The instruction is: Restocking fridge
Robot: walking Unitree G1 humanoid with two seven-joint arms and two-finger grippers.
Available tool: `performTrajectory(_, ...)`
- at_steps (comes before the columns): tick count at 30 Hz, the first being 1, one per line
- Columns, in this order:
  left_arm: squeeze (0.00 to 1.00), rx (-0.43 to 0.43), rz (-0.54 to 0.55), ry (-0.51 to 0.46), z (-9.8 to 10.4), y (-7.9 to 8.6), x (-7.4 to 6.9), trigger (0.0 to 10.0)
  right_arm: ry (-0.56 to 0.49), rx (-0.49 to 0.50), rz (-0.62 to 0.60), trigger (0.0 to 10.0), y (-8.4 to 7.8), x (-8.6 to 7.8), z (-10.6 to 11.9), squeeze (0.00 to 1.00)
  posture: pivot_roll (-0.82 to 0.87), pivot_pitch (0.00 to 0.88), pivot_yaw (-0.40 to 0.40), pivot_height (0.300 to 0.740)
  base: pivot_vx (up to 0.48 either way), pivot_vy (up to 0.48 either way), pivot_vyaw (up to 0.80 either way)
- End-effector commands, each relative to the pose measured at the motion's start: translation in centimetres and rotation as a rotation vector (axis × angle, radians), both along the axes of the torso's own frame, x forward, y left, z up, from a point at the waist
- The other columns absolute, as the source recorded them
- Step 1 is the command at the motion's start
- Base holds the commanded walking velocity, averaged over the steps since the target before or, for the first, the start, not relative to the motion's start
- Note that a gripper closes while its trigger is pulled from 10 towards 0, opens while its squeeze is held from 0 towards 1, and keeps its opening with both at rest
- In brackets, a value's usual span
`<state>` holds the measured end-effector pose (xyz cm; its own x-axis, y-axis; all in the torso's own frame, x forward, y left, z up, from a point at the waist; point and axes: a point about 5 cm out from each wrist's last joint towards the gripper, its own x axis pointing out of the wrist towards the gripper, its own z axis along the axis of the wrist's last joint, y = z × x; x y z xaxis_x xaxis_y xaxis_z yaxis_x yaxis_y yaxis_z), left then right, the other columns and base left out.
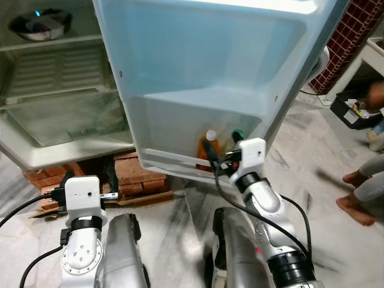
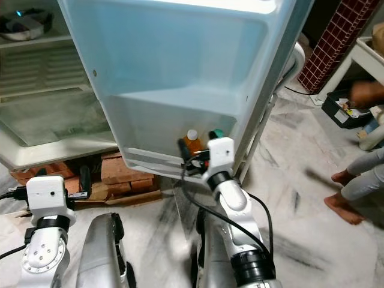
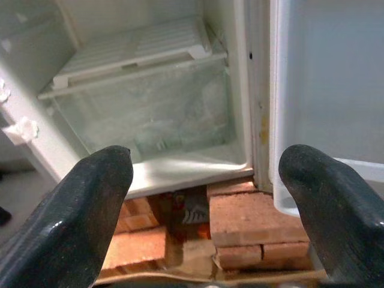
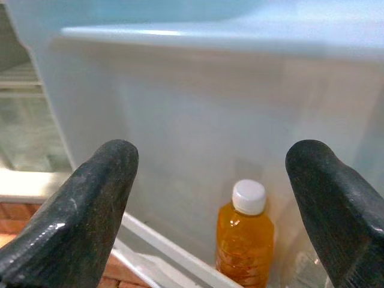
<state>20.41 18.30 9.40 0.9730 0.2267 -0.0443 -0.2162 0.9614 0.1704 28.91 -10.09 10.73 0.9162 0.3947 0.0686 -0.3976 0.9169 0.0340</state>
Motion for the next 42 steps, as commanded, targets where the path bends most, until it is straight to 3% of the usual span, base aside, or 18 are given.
performTrajectory(1,0.00,-0.005,-0.015,0.012,-0.3,-0.3,-0.1,10.0,0.018,-0.014,-0.011,10.0,-0.8,-0.3,-0.2,0.00,0.07,0.072,-0.039,0.602,0.000,0.000,0.00)
performTrajectory(8,0.00,0.000,-0.017,0.016,-0.3,-0.2,-0.8,10.0,0.101,-0.032,-0.079,10.0,-3.4,-2.2,-2.1,0.00,0.09,0.069,-0.057,0.632,0.000,0.000,0.00)
performTrajectory(13,0.00,0.002,0.031,0.039,-0.9,0.9,-3.1,10.0,0.115,-0.069,-0.103,10.0,-5.4,-4.1,-2.5,0.00,0.08,0.057,-0.053,0.662,0.000,0.000,0.00)
performTrajectory(16,0.00,0.003,0.013,0.040,-1.0,0.6,-3.0,10.0,0.097,-0.056,-0.076,10.0,-5.4,-4.2,-1.8,0.00,0.08,0.057,-0.054,0.677,0.000,0.000,0.00)
performTrajectory(18,0.00,0.000,0.000,0.029,-0.7,0.3,-2.6,10.0,0.093,0.031,-0.015,10.0,-4.9,-4.5,-0.9,0.00,0.08,0.057,-0.054,0.687,0.000,0.000,0.00)
performTrajectory(22,0.00,-0.006,-0.008,0.017,-0.5,0.1,-2.2,10.0,0.072,0.113,0.085,10.0,-4.6,-4.7,1.4,0.00,0.07,0.060,-0.054,0.712,0.000,0.000,0.00)
performTrajectory(26,0.00,-0.013,-0.025,0.010,-0.5,-0.2,-2.1,10.0,0.050,0.091,0.151,10.0,-4.5,-4.8,2.6,0.00,0.06,0.067,-0.053,0.732,0.000,0.000,0.00)
performTrajectory(33,0.00,-0.017,-0.031,0.009,-0.5,-0.5,-1.8,10.0,0.102,0.059,0.142,10.0,-4.6,-4.8,1.2,0.00,0.06,0.069,-0.054,0.740,0.000,0.000,0.00)
performTrajectory(42,0.00,-0.014,-0.035,0.012,-0.4,-0.5,-1.4,10.0,0.197,0.010,0.138,10.0,-4.3,-5.1,-0.8,0.00,0.07,0.068,-0.055,0.740,-0.333,0.000,0.00)
